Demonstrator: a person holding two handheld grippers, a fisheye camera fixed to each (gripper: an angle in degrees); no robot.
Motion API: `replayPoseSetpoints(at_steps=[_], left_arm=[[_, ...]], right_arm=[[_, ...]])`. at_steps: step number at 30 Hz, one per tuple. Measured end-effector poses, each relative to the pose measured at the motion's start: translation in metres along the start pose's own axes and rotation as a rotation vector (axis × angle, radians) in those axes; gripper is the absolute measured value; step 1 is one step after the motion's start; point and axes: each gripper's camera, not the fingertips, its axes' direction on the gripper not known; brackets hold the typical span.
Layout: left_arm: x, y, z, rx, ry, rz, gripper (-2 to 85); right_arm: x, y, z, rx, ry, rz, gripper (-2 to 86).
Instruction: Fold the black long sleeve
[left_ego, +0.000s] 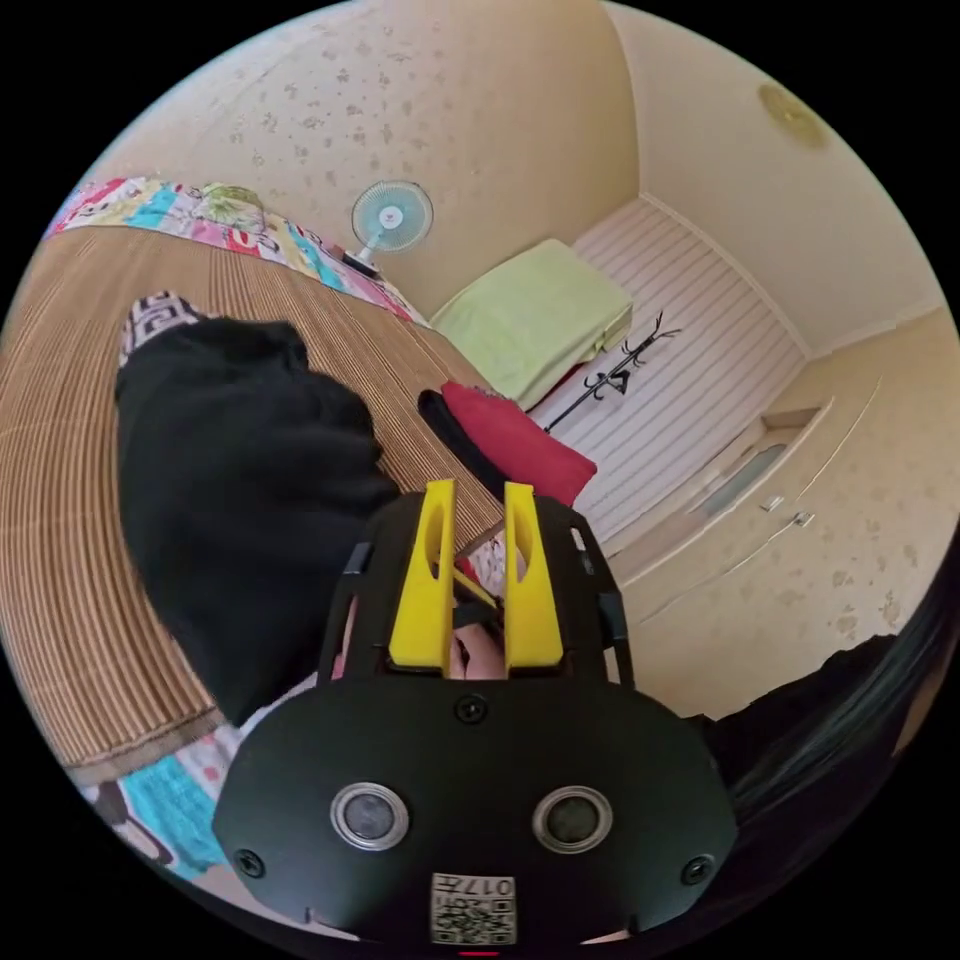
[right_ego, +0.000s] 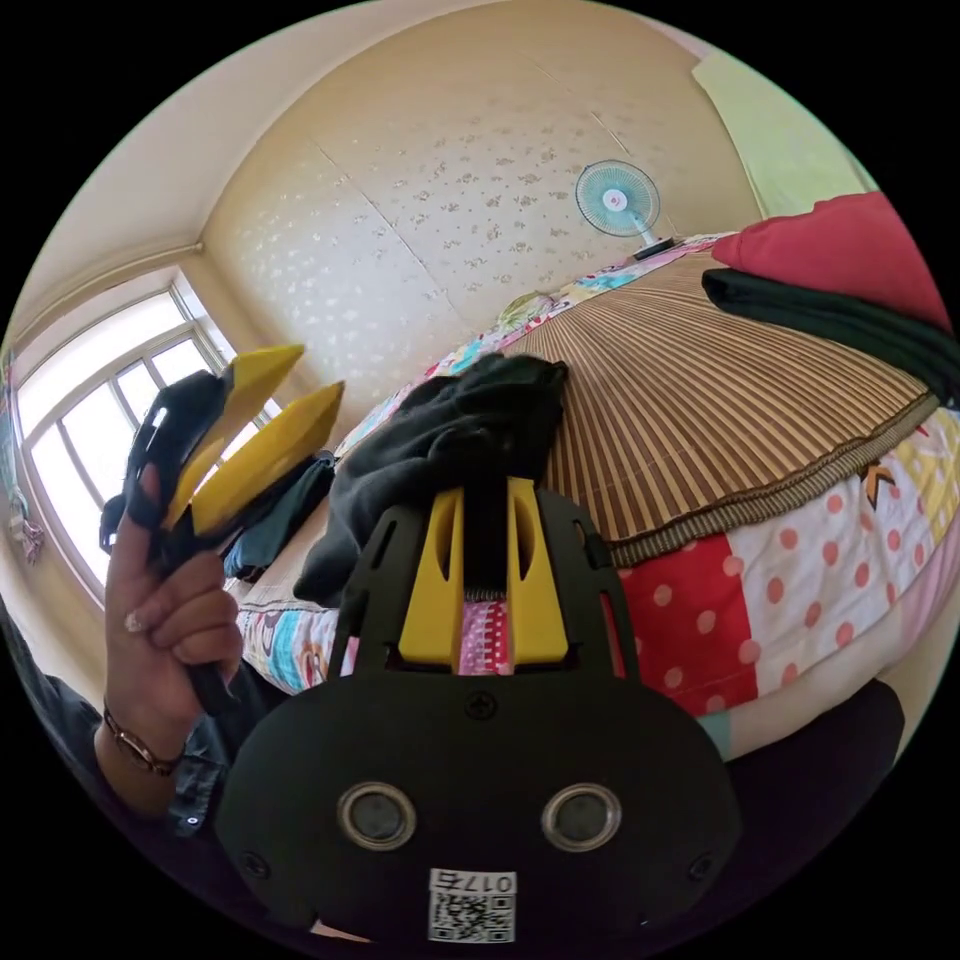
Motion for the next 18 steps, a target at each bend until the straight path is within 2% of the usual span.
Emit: replayPoseSetpoints(at_steps=[4,7,11,13,15,18], left_arm=[[-0.017,0.027,-0.063,0.11,-0.14,-0.032,9.3],[-0.048,0.051,-0.091,0.142,-0.28,-0.2,12.7],[-0.093,0.062,-0.077,0.01,-0.213,-0.394,15.6],[-0.101,0.067,-0.068,-0.021,-0.171,-0.425,15.5],[-0.102,0.071,-0.067,-0.015,-0.167,-0.435,13.5],[-0.109,0.078,-0.065,-0.03,-0.145,-0.453,6.2]], right_arm=[[0.012,-0.013,-0.018,0.002,0.005,-0.001,7.3],[0.024,-0.024,-0.031,0.003,-0.005,0.013,7.2],[0.042,-0.041,-0.052,0.002,-0.018,0.029,7.3],[0.053,-0.052,-0.065,-0.019,-0.037,0.059,7.6],[0.067,-0.064,-0.084,-0.051,-0.075,0.141,8.3],[0.104,-0.07,-0.133,0.051,-0.221,0.389,12.6]])
